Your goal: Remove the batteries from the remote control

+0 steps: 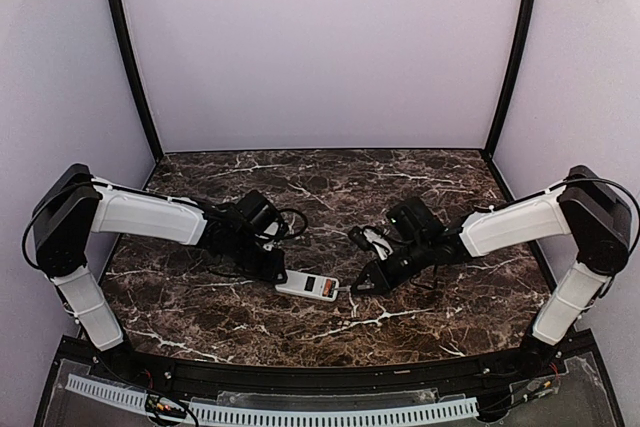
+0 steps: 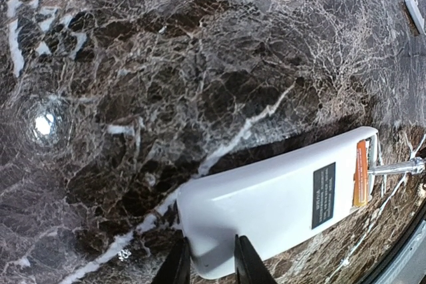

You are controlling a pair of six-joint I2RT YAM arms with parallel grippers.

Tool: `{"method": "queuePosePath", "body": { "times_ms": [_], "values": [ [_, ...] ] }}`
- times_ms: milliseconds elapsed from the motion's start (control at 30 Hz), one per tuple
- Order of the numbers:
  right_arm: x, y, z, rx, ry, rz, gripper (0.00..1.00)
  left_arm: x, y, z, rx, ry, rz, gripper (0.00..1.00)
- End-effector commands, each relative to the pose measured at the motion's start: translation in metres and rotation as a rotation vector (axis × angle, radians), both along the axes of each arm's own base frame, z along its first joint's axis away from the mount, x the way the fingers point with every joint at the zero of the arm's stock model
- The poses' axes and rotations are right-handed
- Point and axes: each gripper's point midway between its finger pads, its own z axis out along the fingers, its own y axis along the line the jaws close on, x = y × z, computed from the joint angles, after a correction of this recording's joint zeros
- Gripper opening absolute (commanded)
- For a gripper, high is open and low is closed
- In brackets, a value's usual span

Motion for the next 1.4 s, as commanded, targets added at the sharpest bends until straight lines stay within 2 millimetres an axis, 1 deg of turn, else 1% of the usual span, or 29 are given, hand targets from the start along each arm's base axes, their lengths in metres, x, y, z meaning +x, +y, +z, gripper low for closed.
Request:
{"method": "queuePosePath", "body": {
  "times_ms": [0,100,167,267,500,567,767,933,1233,1367],
  "values": [
    [-0.003,-0.013,-0.013,-0.037,0.056,-0.030,0.00,-0.015,0.013,-0.034,0.087,0.053,-0.037,0.22],
    [-0.002,-0.006,0.001,0.017,0.052,-0.018,0.00,-0.014,0.012,-0.033,0.085,0.048,-0.045,0.23],
    [-0.002,-0.005,0.006,0.043,0.051,-0.015,0.00,-0.014,0.012,-0.033,0.085,0.047,-0.046,0.22],
    [-0.004,-0.008,0.005,0.057,0.073,-0.024,0.00,-0.014,0.013,-0.035,0.091,0.047,-0.048,0.23],
    [-0.001,-0.008,0.015,0.127,0.067,-0.044,0.00,-0.017,0.015,-0.041,0.095,0.056,-0.049,0.22],
    [-0.002,-0.009,0.013,0.139,0.074,-0.052,0.00,-0.017,0.015,-0.041,0.096,0.055,-0.049,0.22],
    [-0.006,-0.010,-0.001,0.143,0.112,-0.058,0.00,-0.018,0.016,-0.041,0.099,0.058,-0.051,0.22],
    [-0.006,-0.010,-0.003,0.162,0.108,-0.068,0.00,-0.020,0.017,-0.043,0.103,0.063,-0.049,0.22],
    [-0.009,-0.010,-0.020,0.192,0.134,-0.085,0.00,-0.021,0.018,-0.044,0.102,0.071,-0.046,0.22],
    [-0.011,-0.013,-0.023,0.193,0.132,-0.081,0.00,-0.021,0.018,-0.044,0.104,0.074,-0.045,0.22]
  ]
}}
